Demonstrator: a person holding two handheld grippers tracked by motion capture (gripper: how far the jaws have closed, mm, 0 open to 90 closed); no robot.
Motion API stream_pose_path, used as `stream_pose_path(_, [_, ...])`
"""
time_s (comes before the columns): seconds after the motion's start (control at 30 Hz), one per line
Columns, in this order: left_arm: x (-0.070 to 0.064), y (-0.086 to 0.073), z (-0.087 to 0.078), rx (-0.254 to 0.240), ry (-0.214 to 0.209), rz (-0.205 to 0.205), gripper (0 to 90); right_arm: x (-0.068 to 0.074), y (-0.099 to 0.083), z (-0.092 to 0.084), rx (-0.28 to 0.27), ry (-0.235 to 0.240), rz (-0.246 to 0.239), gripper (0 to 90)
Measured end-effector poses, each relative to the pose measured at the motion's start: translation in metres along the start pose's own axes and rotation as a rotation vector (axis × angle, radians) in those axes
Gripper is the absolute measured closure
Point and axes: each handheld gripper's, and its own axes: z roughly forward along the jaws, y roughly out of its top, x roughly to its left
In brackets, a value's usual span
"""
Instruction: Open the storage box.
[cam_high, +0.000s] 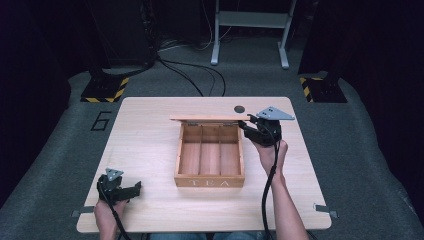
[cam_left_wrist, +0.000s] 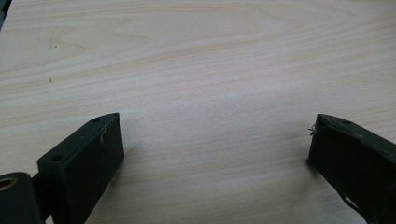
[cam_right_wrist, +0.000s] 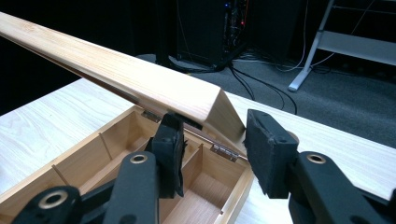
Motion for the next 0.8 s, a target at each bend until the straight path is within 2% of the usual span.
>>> stream_pose_path(0.27, [0.000, 0.000, 0.000, 0.001, 0.000, 0.000, 3.2, 0.000, 0.000, 0.000, -0.003, -0.002, -0.001, 57.7])
stream_pose_path(0.3, [0.000, 0.000, 0.000, -0.005, 0.002, 0.004, 3.2, 0.001, -0.001, 0.000, -0.001, -0.003, -0.001, 57.7])
stream_pose_path(0.33, [0.001, 0.000, -0.001, 0.010, -0.001, 0.015, 3.2, 0.001, -0.001, 0.000, -0.002, -0.006, -0.003, 57.7])
stream_pose_path(0.47, [0.001, 0.000, -0.001, 0.007, 0.000, 0.016, 3.2, 0.003, -0.003, -0.002, 0.002, -0.007, -0.003, 57.4])
stream_pose_path(0.8, [0.001, 0.000, 0.000, 0.005, 0.000, 0.015, 3.2, 0.005, -0.012, -0.005, 0.004, 0.022, 0.005, 51.6])
